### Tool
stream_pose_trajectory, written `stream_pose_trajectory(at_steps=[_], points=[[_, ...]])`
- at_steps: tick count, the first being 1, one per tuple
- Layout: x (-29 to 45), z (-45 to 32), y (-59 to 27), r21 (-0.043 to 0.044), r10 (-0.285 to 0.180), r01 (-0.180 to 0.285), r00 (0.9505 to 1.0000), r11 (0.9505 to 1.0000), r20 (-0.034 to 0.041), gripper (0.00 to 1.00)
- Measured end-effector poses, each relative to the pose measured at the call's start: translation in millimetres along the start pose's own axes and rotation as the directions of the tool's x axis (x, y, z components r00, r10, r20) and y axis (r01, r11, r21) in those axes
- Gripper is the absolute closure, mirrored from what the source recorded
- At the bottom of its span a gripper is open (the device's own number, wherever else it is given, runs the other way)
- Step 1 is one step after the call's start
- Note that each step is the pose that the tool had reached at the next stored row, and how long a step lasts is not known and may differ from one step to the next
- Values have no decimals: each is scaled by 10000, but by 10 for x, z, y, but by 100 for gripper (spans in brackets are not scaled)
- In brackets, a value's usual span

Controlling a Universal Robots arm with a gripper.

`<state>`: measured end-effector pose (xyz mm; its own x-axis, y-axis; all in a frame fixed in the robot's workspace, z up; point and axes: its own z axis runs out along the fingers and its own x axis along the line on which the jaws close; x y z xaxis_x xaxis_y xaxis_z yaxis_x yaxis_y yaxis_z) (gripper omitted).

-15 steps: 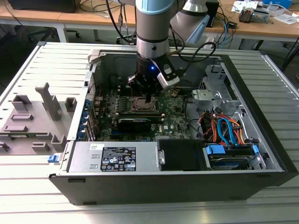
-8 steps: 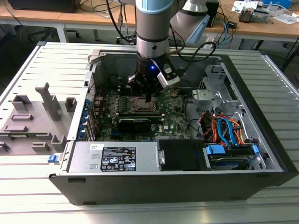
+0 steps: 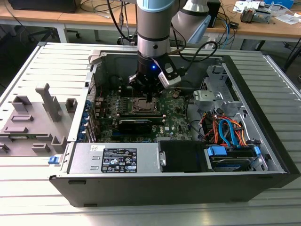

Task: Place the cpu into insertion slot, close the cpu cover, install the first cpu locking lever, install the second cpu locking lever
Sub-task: 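Install the first cpu locking lever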

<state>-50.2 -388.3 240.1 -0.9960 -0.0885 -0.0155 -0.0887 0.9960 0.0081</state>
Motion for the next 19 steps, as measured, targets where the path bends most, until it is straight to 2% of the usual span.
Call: stream_pose_trajectory(at_steps=[19], points=[[0, -23, 0, -114, 2, -2, 10000, 9999, 10, 89]])
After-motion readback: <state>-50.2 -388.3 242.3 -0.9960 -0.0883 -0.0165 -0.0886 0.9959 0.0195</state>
